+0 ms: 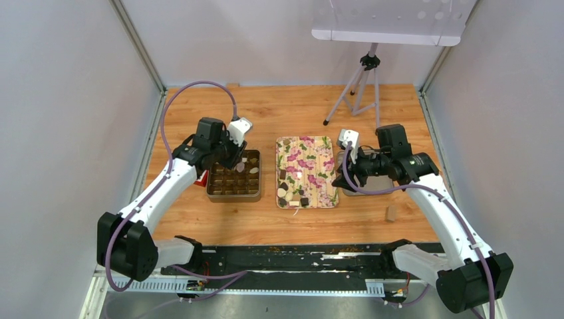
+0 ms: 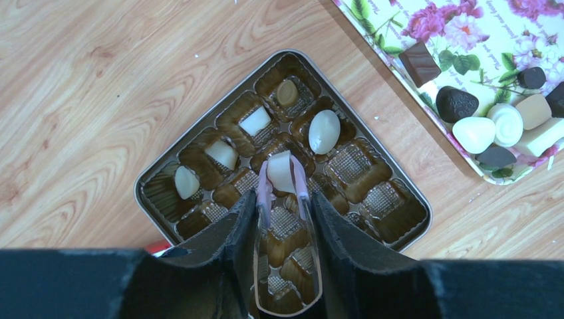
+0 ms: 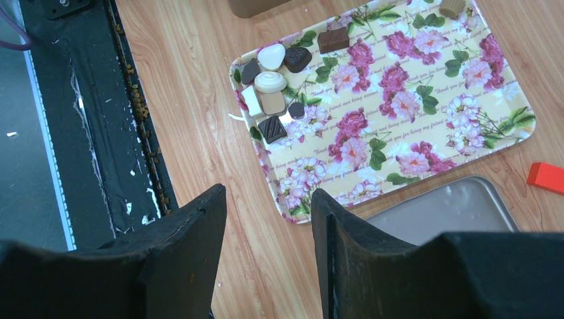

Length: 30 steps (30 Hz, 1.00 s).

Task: Pack the chocolate
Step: Place the fake chocolate in the packing box, then pick up the fake chocolate from the plate.

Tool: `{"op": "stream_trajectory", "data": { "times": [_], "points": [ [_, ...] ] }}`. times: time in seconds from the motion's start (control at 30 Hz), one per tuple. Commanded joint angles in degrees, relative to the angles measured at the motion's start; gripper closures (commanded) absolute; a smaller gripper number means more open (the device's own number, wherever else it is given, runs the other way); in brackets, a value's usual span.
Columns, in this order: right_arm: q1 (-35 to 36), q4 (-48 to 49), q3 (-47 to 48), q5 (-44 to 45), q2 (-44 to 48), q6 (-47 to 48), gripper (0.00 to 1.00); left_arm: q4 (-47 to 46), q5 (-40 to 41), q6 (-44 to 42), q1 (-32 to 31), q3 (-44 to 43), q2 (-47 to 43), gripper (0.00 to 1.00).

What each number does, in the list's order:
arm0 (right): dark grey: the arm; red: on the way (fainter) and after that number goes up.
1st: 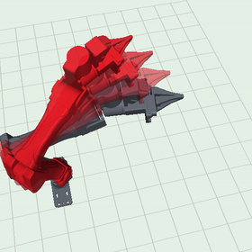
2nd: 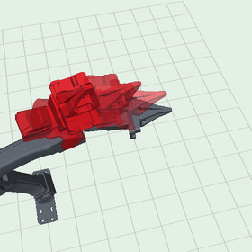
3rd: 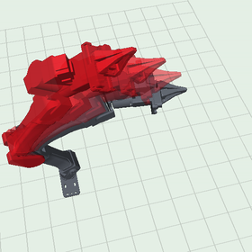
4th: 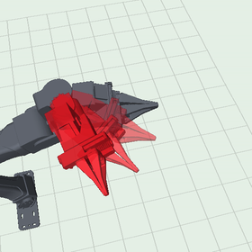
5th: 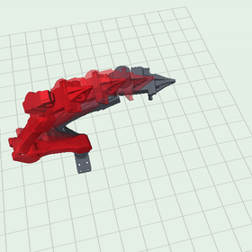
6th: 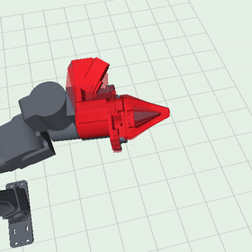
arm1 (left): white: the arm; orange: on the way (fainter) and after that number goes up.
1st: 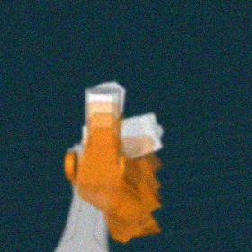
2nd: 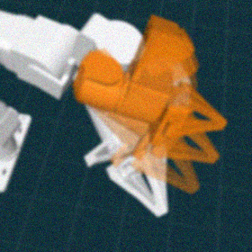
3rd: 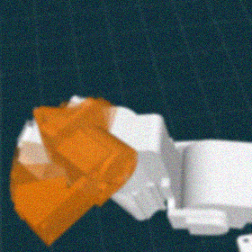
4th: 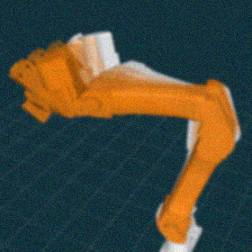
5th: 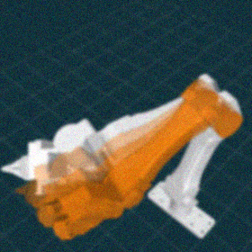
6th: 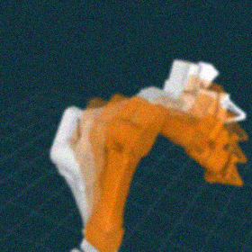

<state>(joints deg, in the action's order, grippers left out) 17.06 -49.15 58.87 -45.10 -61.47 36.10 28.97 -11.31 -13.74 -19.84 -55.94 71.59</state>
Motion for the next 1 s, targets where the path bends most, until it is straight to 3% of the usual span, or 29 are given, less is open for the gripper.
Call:
{"op": "stream_trajectory", "data": {
  "times": [0.0,0.23,0.33,0.47,0.63,0.97],
  "points": [
    [-0.4,1.2,0.7,-1.5,1.0,0.2,0.50,-2.3,-0.4,1.0,0.2,-0.5,-1.1,0.59],
    [-0.4,1.6,-0.1,-1.5,1.7,0.1,0.50,-2.1,-0.3,0.7,0.2,-1.8,-1.0,0.54],
    [-0.4,1.5,-0.3,-1.4,1.8,0.2,0.50,-1.2,-2.8,0.2,0.2,-3.4,-1.2,0.65],
    [-0.4,1.2,-0.6,-1.1,2.2,0.3,0.50,-1.8,-16.3,-0.8,-0.2,-5.1,-3.1,0.68],
    [-0.4,1.7,-1.3,-0.9,2.7,0.4,0.50,-2.6,-30.3,-4.8,-4.3,-5.7,-3.6,0.62],
    [-0.6,0.8,-2.0,0.0,5.0,0.9,0.50,-5.2,-22.8,-8.5,-17.6,-4.6,3.5,0.54]
  ]
}}
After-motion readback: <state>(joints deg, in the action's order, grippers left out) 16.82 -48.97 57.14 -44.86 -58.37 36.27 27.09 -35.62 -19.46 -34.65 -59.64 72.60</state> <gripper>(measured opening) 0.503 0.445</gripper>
